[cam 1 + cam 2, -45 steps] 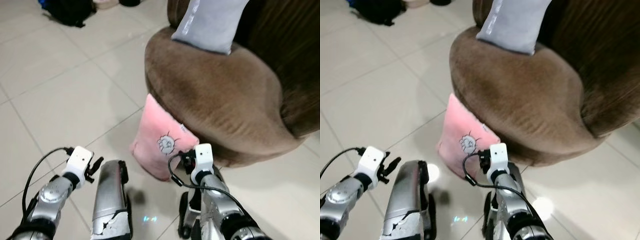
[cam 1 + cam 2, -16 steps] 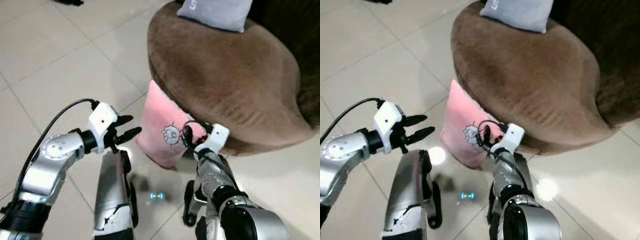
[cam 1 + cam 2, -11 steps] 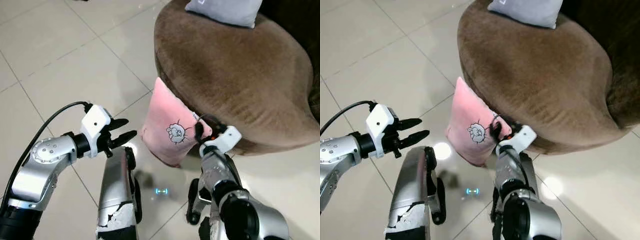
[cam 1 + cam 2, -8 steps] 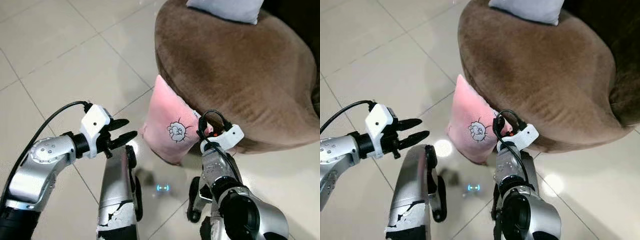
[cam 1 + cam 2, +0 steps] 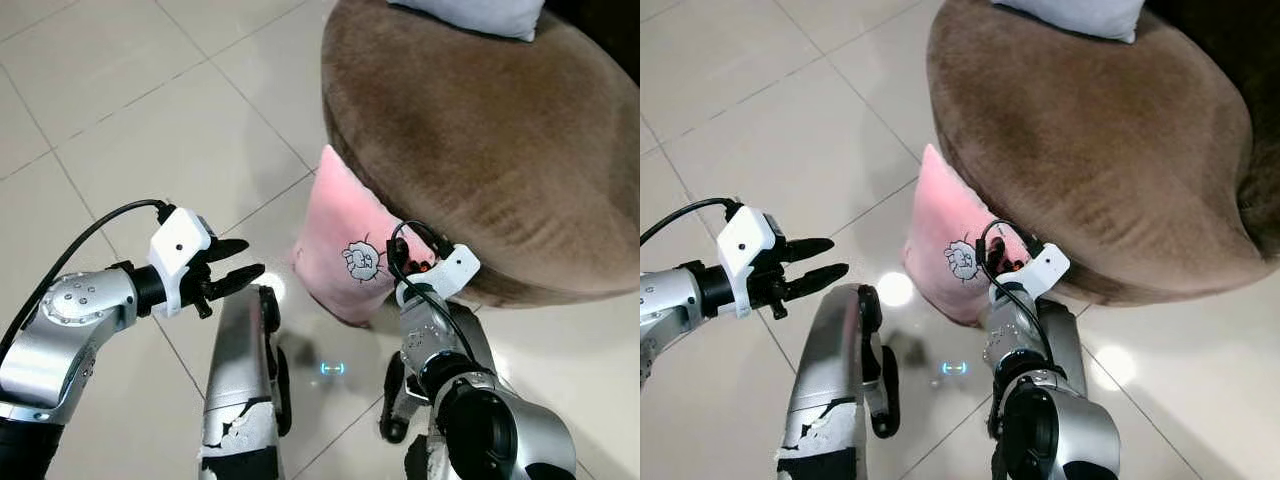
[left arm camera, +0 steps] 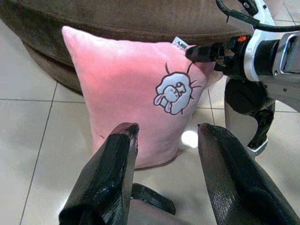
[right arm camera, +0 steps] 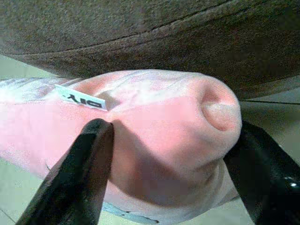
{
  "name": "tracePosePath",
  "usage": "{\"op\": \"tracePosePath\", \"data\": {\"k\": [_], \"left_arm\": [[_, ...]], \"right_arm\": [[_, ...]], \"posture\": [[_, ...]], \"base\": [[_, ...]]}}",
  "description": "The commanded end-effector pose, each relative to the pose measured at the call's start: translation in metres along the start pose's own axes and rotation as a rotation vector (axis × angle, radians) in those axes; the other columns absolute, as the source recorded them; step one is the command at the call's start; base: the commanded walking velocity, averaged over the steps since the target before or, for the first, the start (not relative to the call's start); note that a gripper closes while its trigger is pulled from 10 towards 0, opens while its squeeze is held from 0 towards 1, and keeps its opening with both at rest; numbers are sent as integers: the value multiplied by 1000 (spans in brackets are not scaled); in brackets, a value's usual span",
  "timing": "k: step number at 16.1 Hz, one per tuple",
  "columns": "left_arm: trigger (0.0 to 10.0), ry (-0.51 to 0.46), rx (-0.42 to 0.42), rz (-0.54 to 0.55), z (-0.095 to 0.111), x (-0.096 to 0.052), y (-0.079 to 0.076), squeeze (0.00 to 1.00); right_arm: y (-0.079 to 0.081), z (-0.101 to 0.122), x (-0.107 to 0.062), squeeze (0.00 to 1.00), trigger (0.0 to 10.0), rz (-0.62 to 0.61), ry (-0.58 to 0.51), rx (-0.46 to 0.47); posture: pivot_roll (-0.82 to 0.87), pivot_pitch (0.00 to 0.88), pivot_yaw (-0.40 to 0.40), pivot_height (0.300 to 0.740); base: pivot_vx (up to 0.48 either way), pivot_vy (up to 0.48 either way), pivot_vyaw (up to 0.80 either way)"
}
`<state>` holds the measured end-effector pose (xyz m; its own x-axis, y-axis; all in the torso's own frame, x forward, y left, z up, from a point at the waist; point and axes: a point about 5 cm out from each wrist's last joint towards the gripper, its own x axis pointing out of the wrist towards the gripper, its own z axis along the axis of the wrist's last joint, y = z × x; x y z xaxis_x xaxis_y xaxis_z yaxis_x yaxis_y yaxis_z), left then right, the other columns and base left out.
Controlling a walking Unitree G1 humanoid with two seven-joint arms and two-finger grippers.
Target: Move the pillow to the sofa from floor
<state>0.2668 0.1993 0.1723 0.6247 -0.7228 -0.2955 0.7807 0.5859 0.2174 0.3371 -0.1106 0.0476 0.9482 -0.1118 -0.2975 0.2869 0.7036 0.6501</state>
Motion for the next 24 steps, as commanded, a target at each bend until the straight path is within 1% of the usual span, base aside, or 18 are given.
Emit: {"op": "tracePosePath", "data": {"k": [1,5,7,11,17,21,23,24], "left_arm": [[10000,2,3,-14,1,-4,-2,0],[10000,6,0,-11,0,-3,-5,0],[10000,14,10,-18,0,-3,-8,0],[10000,13,16,-8,2,-4,-10,0],[10000,18,18,4,3,-7,-10,0],[10000,18,25,13,4,-7,-10,0],[10000,20,25,20,0,-4,-10,0],[10000,20,25,24,-1,-4,-9,0]], "right_arm": [[11,-22,-8,0,0,8,58,-7],[8,-23,-9,0,0,1,55,2],[9,-25,-10,0,0,19,66,-33],[10,-24,-9,0,0,32,62,-24],[10,-27,-11,0,0,36,70,-30],[12,-28,-11,0,0,50,75,-28],[22,-32,-12,0,0,133,90,-134],[25,-33,-13,0,0,146,92,-141]], "posture": [[522,387,65,515],[520,385,62,515],[524,389,61,515],[523,394,55,515],[528,397,50,515],[526,395,48,515],[488,377,44,515],[469,372,40,515]], "base": [[0,0,0],[0,0,0],[0,0,0],[0,0,0],[0,0,0],[0,0,0],[0,0,0],[0,0,0]]}}
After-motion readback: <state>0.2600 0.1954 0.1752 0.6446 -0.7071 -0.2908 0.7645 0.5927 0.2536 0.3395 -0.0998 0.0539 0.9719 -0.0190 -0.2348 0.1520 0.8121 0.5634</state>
